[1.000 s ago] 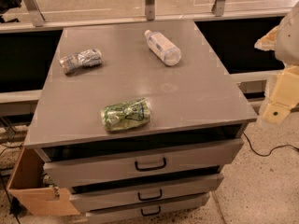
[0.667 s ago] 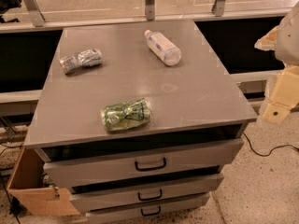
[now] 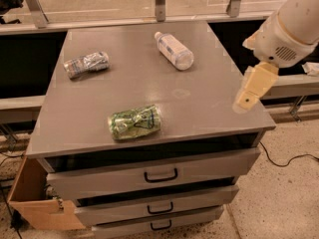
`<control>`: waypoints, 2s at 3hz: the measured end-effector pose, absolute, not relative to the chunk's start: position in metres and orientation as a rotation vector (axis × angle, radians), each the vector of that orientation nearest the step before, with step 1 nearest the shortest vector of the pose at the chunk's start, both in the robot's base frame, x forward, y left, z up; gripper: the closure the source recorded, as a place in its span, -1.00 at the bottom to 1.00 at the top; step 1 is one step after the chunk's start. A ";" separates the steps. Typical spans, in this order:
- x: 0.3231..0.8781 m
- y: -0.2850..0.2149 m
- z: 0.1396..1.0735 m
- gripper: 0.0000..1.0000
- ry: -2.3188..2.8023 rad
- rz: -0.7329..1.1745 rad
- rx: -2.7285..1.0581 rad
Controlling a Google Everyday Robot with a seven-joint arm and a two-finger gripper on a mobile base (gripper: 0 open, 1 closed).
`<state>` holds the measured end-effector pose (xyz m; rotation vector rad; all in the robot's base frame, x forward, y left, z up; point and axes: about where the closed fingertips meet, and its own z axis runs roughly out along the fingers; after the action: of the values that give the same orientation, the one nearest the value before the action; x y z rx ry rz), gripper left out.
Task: Pick blue plastic bottle
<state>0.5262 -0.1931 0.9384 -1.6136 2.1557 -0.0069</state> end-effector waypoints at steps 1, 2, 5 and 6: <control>0.608 -0.158 0.921 -1.00 2.078 0.071 -1.490; 0.651 -0.126 0.912 -1.00 2.032 0.125 -1.417; 0.749 -0.095 0.897 -1.00 2.007 0.344 -1.129; 0.764 -0.092 0.880 -1.00 2.041 0.378 -1.057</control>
Offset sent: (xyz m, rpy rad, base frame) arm 0.1782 0.1028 -0.0327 0.3218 -0.1517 -0.0623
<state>0.7644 -0.0921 0.8797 -1.0569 2.0407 0.3777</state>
